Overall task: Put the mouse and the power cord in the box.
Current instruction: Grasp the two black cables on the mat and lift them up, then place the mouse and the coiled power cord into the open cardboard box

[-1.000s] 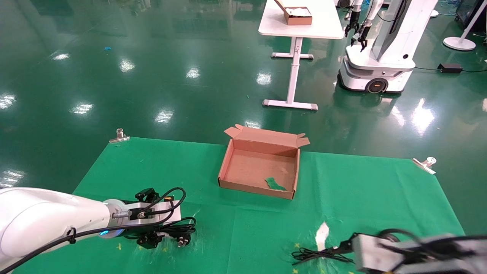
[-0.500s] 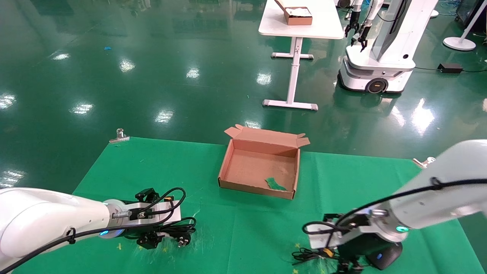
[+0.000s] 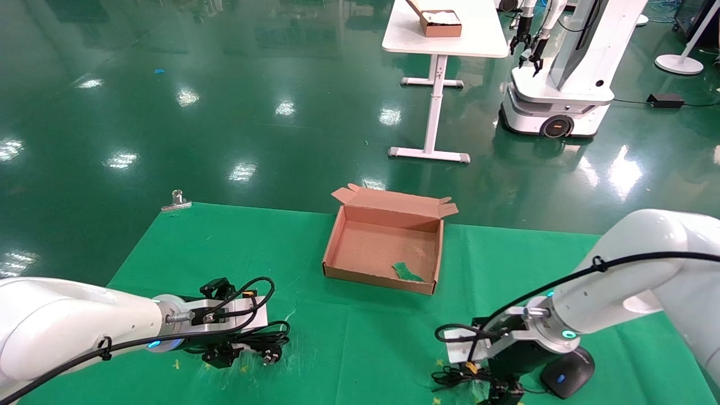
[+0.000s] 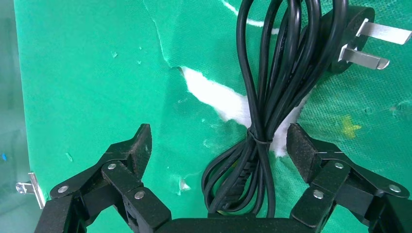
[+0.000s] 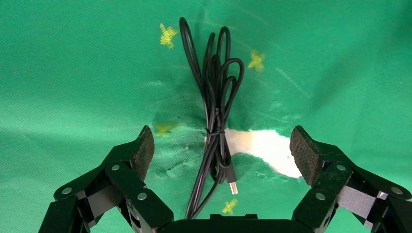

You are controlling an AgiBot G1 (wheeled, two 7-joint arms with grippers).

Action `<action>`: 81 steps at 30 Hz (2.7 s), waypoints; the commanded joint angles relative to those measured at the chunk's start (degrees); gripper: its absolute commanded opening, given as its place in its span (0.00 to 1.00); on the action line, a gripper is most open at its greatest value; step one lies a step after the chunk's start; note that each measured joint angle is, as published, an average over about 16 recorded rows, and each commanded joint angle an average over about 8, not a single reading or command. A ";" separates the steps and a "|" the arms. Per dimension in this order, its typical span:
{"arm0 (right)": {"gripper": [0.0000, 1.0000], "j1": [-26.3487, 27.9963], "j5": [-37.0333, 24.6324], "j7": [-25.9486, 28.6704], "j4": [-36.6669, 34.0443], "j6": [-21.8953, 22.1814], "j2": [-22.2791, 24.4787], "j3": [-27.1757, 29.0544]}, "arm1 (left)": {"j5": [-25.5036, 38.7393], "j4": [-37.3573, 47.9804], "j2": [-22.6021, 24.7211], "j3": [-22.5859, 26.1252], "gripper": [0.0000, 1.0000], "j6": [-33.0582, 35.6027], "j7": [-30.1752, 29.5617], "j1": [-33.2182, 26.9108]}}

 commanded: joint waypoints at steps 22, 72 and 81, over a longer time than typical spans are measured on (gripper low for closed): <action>0.00 -0.18 0.32 0.20 0.76 -0.22 0.39 0.15 | -0.02 0.00 0.00 0.00 0.00 0.02 0.00 0.01; 0.00 5.24 0.40 3.50 4.67 -3.32 3.64 1.37 | -15.38 -10.72 -7.40 -6.26 0.00 8.05 1.81 -6.05; 0.00 8.86 -2.48 10.89 15.24 -4.00 9.35 2.30 | -15.58 -11.75 1.62 -7.33 0.00 2.45 -0.57 -9.54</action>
